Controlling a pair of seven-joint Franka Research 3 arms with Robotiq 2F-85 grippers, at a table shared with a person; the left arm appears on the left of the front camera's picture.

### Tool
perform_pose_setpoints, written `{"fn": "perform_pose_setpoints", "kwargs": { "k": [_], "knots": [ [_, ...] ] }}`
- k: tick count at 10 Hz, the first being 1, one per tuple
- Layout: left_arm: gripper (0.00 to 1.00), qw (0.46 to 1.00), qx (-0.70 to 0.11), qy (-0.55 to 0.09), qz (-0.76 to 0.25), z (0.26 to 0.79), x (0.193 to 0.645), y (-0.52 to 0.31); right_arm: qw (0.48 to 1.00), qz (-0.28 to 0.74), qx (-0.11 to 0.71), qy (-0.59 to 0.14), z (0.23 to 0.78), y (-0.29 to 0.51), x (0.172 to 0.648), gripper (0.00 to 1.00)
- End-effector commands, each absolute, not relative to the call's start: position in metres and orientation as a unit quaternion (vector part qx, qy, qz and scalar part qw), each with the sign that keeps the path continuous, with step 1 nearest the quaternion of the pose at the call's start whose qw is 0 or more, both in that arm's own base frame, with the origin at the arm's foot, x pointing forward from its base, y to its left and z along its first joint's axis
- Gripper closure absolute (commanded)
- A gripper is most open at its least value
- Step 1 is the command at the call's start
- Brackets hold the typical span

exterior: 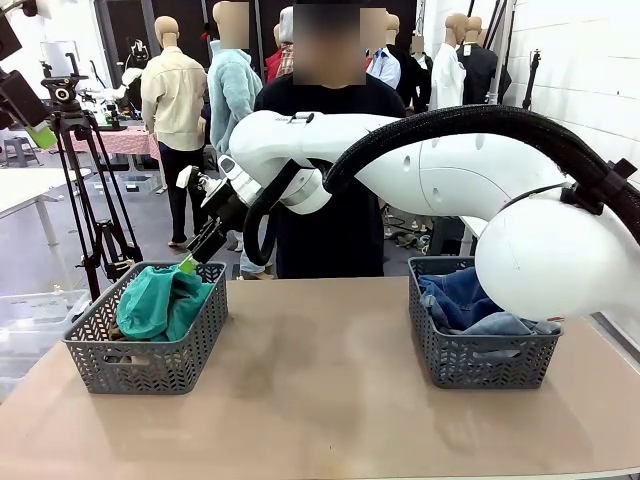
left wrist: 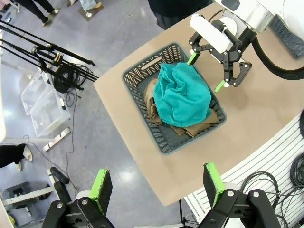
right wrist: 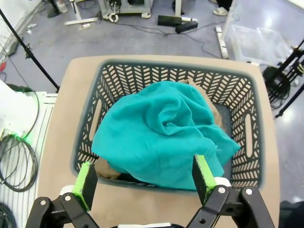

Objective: Sort the tops and bottoms.
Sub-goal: Sort the clothes according to human instructions.

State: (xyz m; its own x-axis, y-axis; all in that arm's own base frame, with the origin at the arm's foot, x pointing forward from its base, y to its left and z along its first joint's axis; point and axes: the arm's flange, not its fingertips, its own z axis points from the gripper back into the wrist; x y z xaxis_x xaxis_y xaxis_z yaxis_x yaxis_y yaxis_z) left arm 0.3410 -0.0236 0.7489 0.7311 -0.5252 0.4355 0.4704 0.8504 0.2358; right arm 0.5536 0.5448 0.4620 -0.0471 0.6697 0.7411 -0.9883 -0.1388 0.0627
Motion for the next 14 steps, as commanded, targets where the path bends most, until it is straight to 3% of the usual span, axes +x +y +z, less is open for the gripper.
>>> {"fn": "perform_pose_setpoints", "kwargs": {
  "k": [1, 14],
  "knots": [
    [0.00, 0.929, 0.055, -0.250, -0.269, 0.7503, 0.3404, -0.0218, 0.608, 0.683, 0.326, -0.240, 0.4618, 0.5448, 0.5525, 0.00],
    [0.00, 0.929, 0.055, -0.250, -0.269, 0.7503, 0.3404, -0.0218, 0.608, 0.683, 0.326, -0.240, 0.4618, 0.5448, 0.5525, 0.00]
  ]
}}
